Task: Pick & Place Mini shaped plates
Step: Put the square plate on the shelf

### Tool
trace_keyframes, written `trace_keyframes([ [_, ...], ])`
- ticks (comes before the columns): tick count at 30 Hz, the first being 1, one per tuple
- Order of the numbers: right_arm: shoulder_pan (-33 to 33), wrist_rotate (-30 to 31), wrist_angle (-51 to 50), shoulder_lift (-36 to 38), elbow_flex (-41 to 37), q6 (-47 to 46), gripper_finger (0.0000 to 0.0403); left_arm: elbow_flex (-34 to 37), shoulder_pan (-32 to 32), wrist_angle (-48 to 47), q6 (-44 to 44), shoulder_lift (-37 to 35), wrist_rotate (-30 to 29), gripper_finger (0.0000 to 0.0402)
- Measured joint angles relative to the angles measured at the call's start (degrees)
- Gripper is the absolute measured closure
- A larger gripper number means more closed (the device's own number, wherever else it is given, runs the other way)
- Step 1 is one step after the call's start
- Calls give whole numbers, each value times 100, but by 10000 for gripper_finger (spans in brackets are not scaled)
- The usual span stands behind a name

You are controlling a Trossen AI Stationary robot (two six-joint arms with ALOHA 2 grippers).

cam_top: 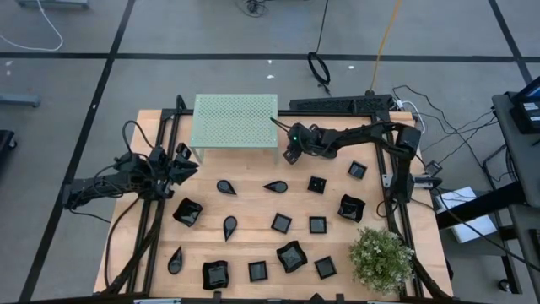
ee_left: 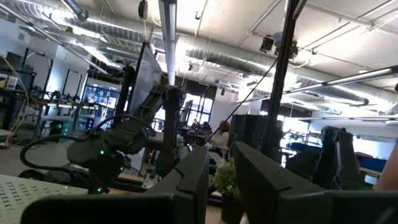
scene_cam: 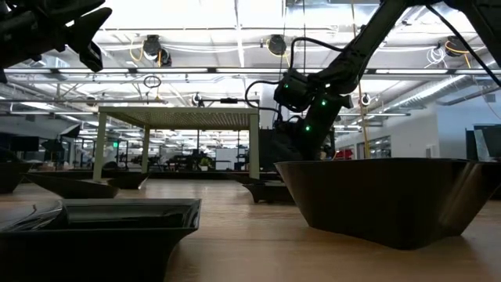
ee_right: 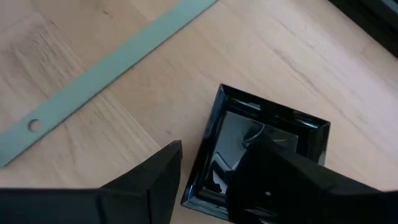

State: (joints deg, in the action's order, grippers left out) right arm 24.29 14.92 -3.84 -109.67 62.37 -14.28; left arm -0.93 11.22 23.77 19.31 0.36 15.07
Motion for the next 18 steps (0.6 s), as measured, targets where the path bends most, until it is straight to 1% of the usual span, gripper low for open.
trace_keyframes([
  [3, -2, -11, -4, -4, 0, 0, 215, 0, -2, 0, 0, 0, 0, 321],
  [6, -2, -9, -64, -7, 0, 0, 242, 0, 0, 0, 0, 0, 0, 321],
  [9, -6, 4, -114, -9, 0, 0, 279, 0, 0, 0, 0, 0, 0, 321],
  [16, -74, 49, -103, -11, 0, 1, 383, -1, -1, 0, 1, 0, 0, 321],
  [18, -82, 59, -107, -1, -1, 2, 396, -2, 0, 0, 0, 0, 0, 321],
])
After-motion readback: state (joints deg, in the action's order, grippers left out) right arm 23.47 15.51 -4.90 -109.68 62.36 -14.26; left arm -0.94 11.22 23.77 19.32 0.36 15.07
